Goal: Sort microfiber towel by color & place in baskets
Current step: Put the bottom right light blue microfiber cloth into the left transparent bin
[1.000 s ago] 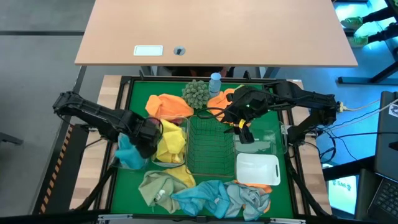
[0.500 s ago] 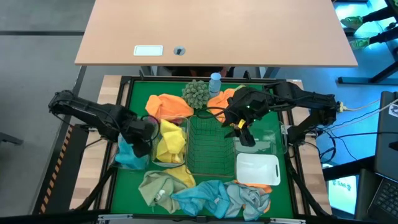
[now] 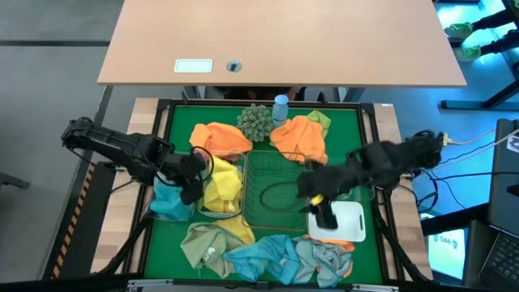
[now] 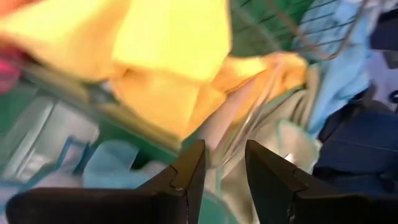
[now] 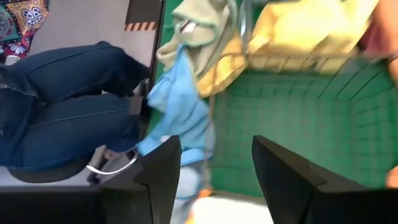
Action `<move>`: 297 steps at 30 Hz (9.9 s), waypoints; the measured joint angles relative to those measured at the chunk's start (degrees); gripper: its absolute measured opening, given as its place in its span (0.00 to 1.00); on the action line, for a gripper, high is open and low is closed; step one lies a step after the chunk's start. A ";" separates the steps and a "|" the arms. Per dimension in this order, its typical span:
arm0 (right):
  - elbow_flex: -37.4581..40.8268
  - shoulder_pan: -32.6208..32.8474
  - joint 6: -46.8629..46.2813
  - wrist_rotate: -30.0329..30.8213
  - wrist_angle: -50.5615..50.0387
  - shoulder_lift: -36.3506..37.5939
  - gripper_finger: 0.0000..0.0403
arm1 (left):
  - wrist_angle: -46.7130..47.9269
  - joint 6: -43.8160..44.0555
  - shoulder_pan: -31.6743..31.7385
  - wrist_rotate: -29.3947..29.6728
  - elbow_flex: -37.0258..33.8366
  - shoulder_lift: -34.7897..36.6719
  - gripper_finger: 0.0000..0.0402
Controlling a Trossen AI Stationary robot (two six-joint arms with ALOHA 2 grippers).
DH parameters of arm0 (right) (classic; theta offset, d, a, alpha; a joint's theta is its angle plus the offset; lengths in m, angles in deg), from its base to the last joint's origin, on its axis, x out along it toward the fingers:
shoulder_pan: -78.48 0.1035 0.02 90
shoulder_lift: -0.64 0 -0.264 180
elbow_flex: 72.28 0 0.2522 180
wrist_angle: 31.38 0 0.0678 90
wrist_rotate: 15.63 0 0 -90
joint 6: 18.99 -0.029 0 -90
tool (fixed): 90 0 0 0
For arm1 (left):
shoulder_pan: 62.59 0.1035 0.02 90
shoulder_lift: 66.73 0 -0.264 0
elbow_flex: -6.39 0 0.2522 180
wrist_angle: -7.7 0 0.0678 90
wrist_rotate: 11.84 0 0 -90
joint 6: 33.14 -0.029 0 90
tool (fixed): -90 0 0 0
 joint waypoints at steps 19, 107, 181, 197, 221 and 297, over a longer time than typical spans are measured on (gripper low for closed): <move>0.00 20.82 -33.08 6.62 -0.38 -16.19 0.49 | -13.39 -4.89 -4.12 7.08 0.00 -0.02 0.27; -2.19 26.58 -50.05 8.97 -14.72 -31.08 0.03 | -17.62 -4.85 -11.02 15.19 0.00 -0.07 0.27; -17.73 14.95 10.04 38.07 -1.30 -26.89 0.04 | -71.57 -39.33 -10.95 9.01 0.00 -27.61 0.27; -17.73 14.93 9.61 34.39 -0.09 -26.89 0.08 | -73.44 -39.30 -10.84 8.69 -0.02 -27.65 0.01; -17.86 14.95 -7.34 15.86 -3.71 -26.62 0.42 | -73.66 -39.17 -10.71 11.04 -0.19 -18.19 0.00; -17.70 15.43 -7.16 13.67 -4.65 -26.91 0.42 | 7.94 13.83 -10.47 19.16 0.02 36.35 0.00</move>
